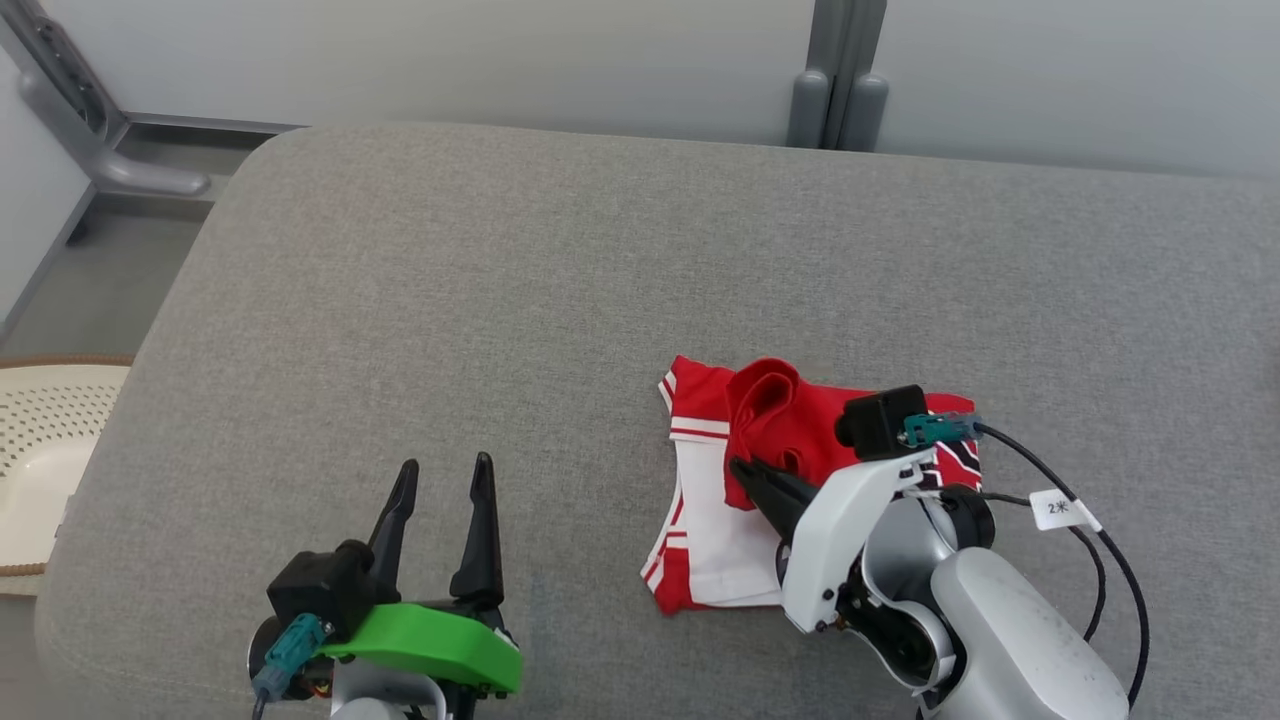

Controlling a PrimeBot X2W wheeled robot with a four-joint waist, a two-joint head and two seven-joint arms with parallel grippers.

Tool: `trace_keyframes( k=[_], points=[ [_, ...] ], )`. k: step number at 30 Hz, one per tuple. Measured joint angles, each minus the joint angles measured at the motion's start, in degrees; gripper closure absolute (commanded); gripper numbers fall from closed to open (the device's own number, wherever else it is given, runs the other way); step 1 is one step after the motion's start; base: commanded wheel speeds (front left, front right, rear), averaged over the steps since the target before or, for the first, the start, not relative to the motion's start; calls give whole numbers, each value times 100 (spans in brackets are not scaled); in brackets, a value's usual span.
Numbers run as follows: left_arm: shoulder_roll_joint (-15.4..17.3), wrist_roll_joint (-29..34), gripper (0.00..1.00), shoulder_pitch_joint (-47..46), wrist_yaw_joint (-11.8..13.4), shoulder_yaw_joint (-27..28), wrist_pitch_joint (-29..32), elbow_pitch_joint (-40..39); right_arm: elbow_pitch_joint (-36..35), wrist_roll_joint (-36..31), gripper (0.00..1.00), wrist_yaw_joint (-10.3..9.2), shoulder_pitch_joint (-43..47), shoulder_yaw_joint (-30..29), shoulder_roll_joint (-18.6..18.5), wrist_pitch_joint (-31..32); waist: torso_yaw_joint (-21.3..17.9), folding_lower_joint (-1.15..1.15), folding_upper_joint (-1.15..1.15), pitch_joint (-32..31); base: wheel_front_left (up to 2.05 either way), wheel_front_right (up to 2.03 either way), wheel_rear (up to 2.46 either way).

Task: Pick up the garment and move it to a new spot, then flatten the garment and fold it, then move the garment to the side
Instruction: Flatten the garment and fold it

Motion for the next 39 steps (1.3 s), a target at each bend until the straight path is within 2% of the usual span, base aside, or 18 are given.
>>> trace_keyframes(
  k=[5, 6, 7, 8, 14, 19, 28, 35, 39],
  points=[
    [-68, 19, 0, -3, -46, 53, 0, 33, 533, 82, 100, 0, -192, 124, 65, -90, 100, 0, 0, 53, 0, 0, 0],
    [-76, 32, 0, -4, -56, 65, 0, 41, 614, 93, 82, 0, -229, 146, 75, -116, 107, 0, 0, 61, 0, 0, 0],
    [-87, 54, 0, -4, -66, 79, -1, 49, 702, 120, 73, 0, -272, 180, 87, -142, 113, 0, 0, 69, 0, 0, 0],
    [-100, 57, 0, -5, -68, 92, 0, 60, 778, 156, 0, 0, -310, 208, 103, -189, 115, 0, 0, 73, 0, 0, 0],
    [-170, 111, 0, -22, -121, 98, -1, 118, 904, 415, 0, 0, -489, 426, 168, -533, 82, 0, 0, 86, 0, 0, 0],
    [-203, 164, 0, -27, -177, 46, 0, 177, 827, 522, 0, 0, -588, 350, 164, -966, 20, 0, 0, 60, 0, 0, 0],
    [-268, 300, 0, -202, -264, -113, 0, 354, 810, -506, 0, 0, -630, -603, -303, -2026, -185, 0, 0, -50, 0, 0, 0],
    [-279, 310, 0, -230, -268, -144, -1, 465, 602, -1046, 0, 0, -281, -1127, -339, -2213, -409, 0, 0, -165, 0, 0, 0],
    [-280, 310, 0, -230, -271, -163, -1, 475, 536, -1209, 0, 0, -73, -956, -338, -2097, -492, 0, 0, -203, 0, 0, 0]
  ],
)
